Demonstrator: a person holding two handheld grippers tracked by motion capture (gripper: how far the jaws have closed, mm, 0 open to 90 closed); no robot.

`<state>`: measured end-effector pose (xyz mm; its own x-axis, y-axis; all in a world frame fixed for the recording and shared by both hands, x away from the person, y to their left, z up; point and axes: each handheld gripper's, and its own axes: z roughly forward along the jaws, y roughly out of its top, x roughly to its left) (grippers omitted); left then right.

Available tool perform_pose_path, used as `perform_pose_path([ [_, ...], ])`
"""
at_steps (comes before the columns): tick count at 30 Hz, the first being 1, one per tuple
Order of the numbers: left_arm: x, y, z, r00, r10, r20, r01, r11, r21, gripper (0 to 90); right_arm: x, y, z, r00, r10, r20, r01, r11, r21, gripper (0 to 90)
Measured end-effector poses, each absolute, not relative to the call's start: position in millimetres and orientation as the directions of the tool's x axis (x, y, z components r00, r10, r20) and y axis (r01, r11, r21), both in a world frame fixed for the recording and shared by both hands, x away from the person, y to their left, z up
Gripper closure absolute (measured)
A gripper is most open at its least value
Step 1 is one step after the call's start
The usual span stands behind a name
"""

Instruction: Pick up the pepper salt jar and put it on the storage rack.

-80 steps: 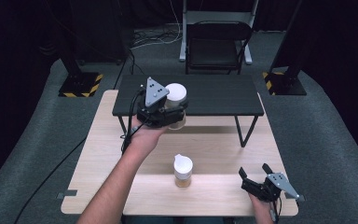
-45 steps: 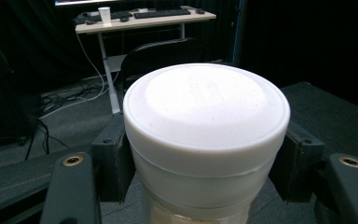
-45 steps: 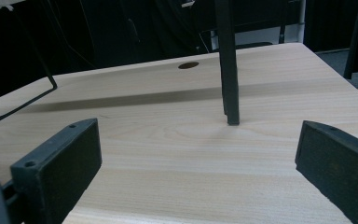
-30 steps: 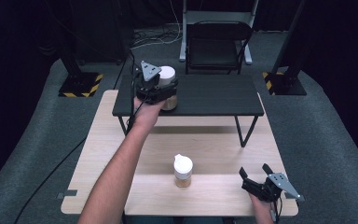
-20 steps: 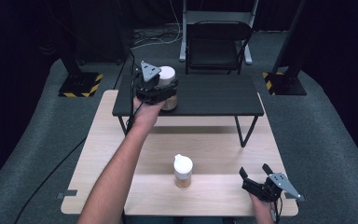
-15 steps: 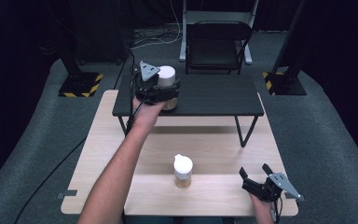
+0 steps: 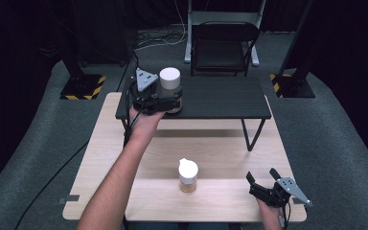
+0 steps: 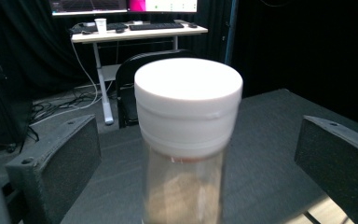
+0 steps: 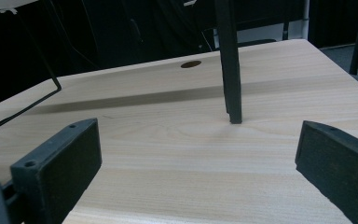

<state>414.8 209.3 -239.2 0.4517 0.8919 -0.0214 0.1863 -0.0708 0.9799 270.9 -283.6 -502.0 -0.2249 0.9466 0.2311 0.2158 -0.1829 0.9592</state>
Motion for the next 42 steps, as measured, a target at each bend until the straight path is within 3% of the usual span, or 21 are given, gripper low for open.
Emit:
perform_pose_path([
  [10, 377.4, 222.3, -245.3, 0.445, 0.895, -0.024, 0.177, -0.061, 0.982, 0.0, 271.3, -283.6, -501.6, -0.223, 0.947, 0.231, 0.218, -0.182, 0.959, 0.0],
  [18, 356.3, 233.8, -250.6, 0.506, 0.863, 0.010, 0.142, -0.095, 0.985, 0.7, 270.4, -287.3, -504.1, -0.229, 0.940, 0.251, 0.212, -0.204, 0.956, 0.0],
  [20, 351.2, 237.7, -259.4, 0.519, 0.854, 0.030, 0.122, -0.109, 0.987, 1.4, 270.6, -286.9, -503.8, -0.228, 0.941, 0.250, 0.213, -0.202, 0.956, 0.0],
  [31, 337.1, 264.4, -305.7, 0.561, 0.826, -0.054, 0.195, -0.069, 0.978, 1.4, 270.0, -286.9, -504.6, -0.221, 0.940, 0.258, 0.210, -0.213, 0.954, 0.0],
  [42, 317.9, 275.8, -339.1, 0.584, 0.810, -0.063, 0.183, -0.055, 0.982, 1.4, 270.0, -287.1, -505.0, -0.224, 0.940, 0.257, 0.207, -0.211, 0.955, 0.0],
])
